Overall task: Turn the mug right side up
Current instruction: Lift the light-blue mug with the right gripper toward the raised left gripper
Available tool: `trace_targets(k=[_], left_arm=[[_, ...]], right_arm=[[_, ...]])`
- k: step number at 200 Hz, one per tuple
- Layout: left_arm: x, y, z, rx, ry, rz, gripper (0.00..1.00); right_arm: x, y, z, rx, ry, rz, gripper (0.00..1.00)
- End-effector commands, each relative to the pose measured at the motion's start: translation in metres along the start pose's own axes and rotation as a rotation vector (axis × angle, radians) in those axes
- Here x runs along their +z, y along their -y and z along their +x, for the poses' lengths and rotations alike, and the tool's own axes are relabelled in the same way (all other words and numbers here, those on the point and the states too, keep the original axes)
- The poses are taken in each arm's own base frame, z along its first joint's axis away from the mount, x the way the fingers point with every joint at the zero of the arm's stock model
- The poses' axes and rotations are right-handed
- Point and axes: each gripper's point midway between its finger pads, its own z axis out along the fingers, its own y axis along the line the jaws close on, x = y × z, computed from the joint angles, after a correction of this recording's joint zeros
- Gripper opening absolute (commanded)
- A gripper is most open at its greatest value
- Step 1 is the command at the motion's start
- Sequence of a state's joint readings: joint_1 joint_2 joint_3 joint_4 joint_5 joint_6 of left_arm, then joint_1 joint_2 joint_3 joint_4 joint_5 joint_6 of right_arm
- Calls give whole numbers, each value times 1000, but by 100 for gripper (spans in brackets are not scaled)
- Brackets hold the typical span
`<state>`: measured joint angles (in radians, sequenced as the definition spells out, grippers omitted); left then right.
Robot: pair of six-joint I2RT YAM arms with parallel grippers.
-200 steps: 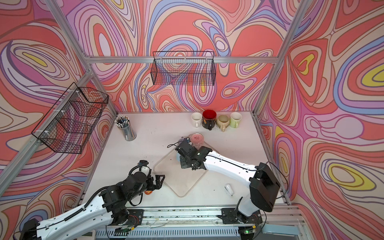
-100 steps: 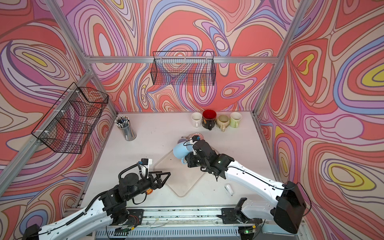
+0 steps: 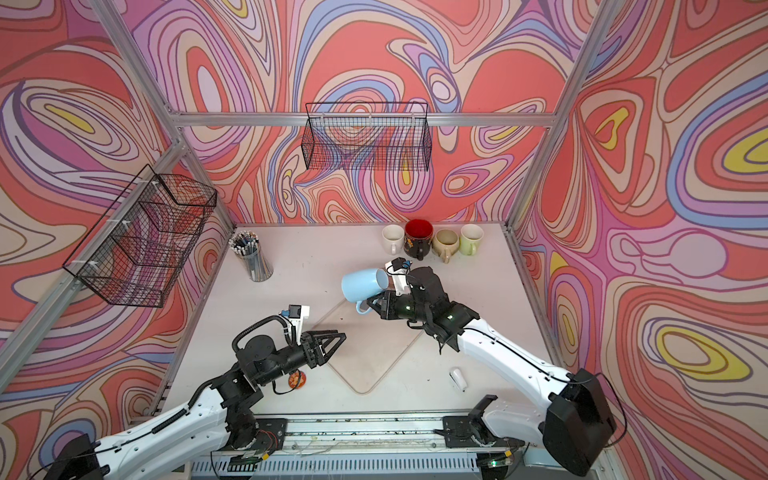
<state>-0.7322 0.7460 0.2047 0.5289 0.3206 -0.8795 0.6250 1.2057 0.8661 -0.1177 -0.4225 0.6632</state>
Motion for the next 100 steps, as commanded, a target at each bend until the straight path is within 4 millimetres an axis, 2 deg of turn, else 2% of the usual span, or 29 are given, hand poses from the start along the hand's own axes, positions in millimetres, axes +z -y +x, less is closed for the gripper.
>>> trace_targets(k=[1, 32, 50, 68, 100], left_arm=[[1, 43, -33, 12, 67, 182, 71], [10, 56, -52, 12, 76, 252, 79], [15, 62, -59, 13, 68, 289, 80], [18, 70, -65, 16, 68, 338, 78], [24, 73, -67, 22, 52, 368, 67]], right_arm=[[-10, -46, -31, -78, 82, -196, 0], [-8, -57, -35, -107, 62, -248, 0], [-8, -64, -38, -121, 52, -284, 0], [-8, -70, -39, -133, 39, -315, 0], [-6, -78, -42, -140, 23, -359, 0]])
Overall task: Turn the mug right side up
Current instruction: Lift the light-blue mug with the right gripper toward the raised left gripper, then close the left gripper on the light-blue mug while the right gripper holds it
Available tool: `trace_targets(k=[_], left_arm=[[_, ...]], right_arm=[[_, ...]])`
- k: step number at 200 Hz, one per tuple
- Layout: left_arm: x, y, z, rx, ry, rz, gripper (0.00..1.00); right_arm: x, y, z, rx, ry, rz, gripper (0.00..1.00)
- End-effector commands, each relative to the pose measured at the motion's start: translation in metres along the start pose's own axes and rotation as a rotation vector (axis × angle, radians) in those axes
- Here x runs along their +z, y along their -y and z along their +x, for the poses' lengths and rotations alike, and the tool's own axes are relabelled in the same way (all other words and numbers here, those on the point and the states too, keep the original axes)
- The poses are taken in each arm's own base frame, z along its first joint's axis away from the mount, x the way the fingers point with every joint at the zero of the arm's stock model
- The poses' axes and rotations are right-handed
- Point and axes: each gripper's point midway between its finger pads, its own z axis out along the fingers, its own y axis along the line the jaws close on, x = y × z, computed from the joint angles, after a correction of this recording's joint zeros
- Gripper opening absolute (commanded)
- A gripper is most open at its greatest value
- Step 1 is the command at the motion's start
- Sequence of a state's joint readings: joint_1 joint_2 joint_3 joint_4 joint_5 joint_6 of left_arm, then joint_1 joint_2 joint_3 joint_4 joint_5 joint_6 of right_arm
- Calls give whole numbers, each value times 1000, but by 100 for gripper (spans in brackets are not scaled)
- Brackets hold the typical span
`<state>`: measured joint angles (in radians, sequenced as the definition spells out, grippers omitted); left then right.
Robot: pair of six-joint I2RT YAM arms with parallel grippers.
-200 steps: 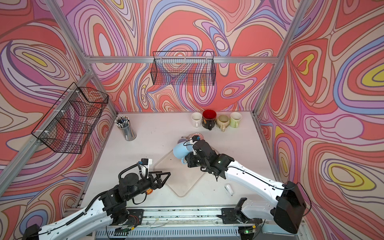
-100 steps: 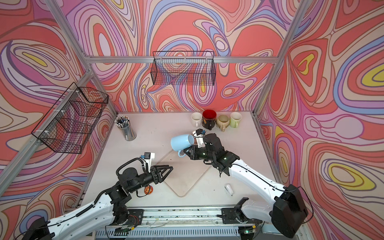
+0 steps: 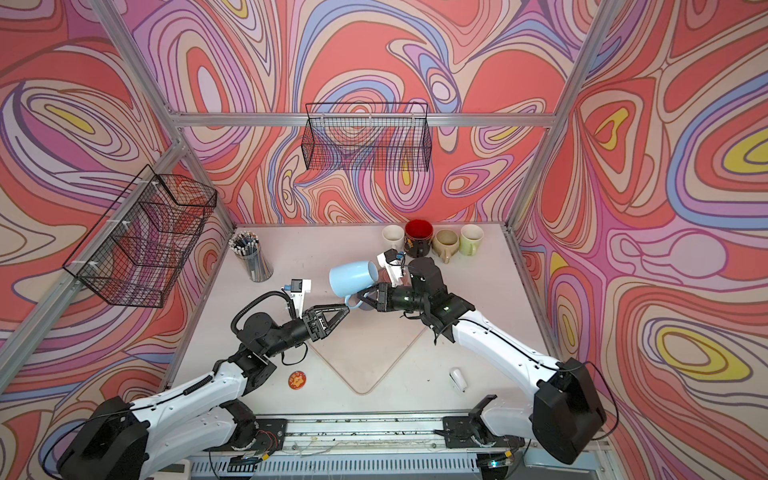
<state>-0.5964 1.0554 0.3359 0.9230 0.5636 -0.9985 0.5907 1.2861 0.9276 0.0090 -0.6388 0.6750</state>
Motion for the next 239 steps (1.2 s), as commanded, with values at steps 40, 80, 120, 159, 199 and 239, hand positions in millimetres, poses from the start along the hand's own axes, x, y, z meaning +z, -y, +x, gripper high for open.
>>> trace_targets(k=[40, 80, 120, 159, 199, 239], left_arm=[[2, 34, -16, 56, 28, 149, 61], [-1, 40, -23, 72, 43, 164, 57], [-3, 42, -25, 83, 46, 162, 53], [-3, 43, -26, 80, 51, 169, 48], [-3, 45, -27, 84, 53, 178, 40], [-2, 44, -26, 77, 48, 177, 30]], right_arm=[[-3, -49, -28, -119, 41, -183, 0], [-3, -54, -22, -111, 14, -233, 0], [-7, -60, -15, -116, -9, -271, 0], [-7, -58, -5, -104, -42, -286, 0], [-8, -55, 2, -96, -58, -286, 0], [-7, -53, 6, -88, -65, -291, 0]])
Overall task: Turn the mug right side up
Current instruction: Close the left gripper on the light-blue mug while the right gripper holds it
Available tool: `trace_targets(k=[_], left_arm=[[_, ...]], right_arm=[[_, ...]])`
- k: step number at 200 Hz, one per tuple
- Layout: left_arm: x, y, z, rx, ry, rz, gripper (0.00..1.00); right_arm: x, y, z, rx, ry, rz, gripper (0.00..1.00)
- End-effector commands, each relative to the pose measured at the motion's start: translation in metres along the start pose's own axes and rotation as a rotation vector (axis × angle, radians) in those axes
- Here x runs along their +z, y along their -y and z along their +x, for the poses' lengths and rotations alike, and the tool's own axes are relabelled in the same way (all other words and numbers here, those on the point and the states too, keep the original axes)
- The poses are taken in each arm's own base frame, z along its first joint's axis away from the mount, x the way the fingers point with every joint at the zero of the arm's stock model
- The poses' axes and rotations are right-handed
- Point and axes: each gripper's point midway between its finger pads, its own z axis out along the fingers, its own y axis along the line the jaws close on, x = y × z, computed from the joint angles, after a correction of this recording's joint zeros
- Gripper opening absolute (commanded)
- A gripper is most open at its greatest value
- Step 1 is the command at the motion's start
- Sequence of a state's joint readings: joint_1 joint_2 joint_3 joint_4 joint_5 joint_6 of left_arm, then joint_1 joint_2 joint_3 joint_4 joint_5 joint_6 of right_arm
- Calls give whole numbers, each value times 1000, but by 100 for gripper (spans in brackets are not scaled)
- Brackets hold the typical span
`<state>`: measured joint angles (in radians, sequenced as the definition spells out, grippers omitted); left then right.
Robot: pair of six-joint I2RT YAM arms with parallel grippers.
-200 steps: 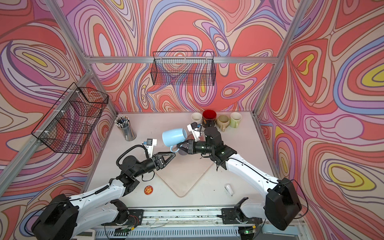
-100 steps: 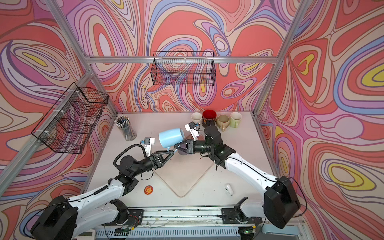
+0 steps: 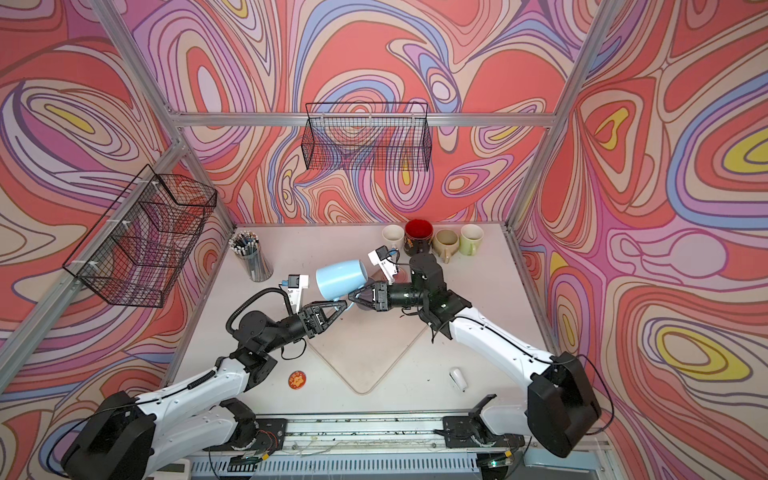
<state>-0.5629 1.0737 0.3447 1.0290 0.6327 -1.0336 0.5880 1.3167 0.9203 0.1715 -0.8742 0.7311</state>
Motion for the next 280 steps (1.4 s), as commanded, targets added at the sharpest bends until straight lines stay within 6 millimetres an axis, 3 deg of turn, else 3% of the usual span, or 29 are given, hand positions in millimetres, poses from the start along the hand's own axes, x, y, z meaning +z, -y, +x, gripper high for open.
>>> trace_targets(k=[1, 43, 77, 103, 133, 176, 280], left_arm=[[2, 26, -15, 57, 36, 91, 30], [2, 24, -16, 58, 40, 85, 18], [1, 23, -16, 59, 44, 79, 0], [0, 23, -17, 69, 52, 61, 0], [-4, 14, -16, 73, 51, -3, 0], [-14, 1, -14, 84, 75, -91, 0], [-26, -53, -16, 41, 78, -414, 0]], right_arm=[[-4, -16, -3, -63, 16, -54, 0], [3, -15, 4, -52, -9, -66, 0], [5, -14, 6, -63, -13, -54, 0], [5, -6, 6, -62, -8, -7, 0], [2, 15, 5, -54, 3, 115, 33], [-4, 29, 4, -60, 27, 208, 54], [-44, 60, 1, -112, 118, 504, 59]])
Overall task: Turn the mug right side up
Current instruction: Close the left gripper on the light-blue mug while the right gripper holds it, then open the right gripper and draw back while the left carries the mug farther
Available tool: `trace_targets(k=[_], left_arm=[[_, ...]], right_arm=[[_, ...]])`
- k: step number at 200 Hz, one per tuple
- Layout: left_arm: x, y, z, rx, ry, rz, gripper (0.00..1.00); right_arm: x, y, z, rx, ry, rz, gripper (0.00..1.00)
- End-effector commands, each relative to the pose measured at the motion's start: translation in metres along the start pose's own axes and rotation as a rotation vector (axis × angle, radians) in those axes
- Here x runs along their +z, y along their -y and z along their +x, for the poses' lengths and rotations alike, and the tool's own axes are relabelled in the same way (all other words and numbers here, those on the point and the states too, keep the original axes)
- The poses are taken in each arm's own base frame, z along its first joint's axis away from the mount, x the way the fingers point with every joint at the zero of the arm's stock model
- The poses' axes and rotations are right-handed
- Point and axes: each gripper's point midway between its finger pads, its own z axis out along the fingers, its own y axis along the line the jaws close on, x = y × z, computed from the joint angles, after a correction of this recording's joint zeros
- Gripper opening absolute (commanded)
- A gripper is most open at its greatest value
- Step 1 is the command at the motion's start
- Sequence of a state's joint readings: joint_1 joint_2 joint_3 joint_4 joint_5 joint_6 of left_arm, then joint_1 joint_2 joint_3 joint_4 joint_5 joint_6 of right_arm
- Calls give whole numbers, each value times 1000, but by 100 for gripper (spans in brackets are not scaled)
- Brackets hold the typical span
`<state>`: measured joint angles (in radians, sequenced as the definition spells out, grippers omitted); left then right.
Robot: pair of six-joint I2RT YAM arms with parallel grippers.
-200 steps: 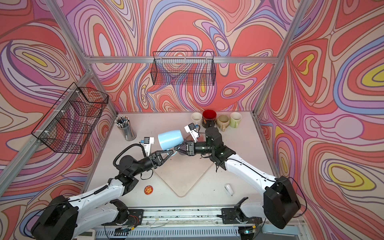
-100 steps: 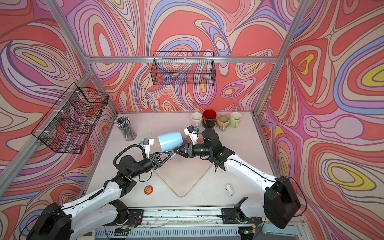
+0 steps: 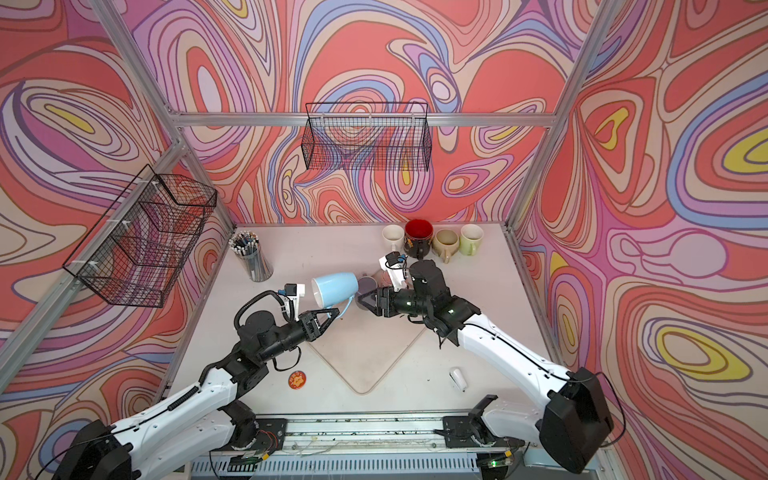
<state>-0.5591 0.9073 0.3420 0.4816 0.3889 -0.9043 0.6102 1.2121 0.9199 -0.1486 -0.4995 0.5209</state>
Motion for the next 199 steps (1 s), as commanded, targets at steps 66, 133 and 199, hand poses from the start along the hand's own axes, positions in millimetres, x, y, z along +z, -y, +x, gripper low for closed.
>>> trace_targets(k=[66, 133, 199], left_arm=[[13, 24, -57, 126, 54, -152, 0], [36, 34, -94, 220, -66, -360, 0], [65, 10, -118, 257, -231, -559, 0]], right_arm=[[-33, 57, -5, -84, 112, 359, 65], [-57, 69, -5, -168, 232, 429, 98], [-77, 109, -3, -148, 311, 651, 99]])
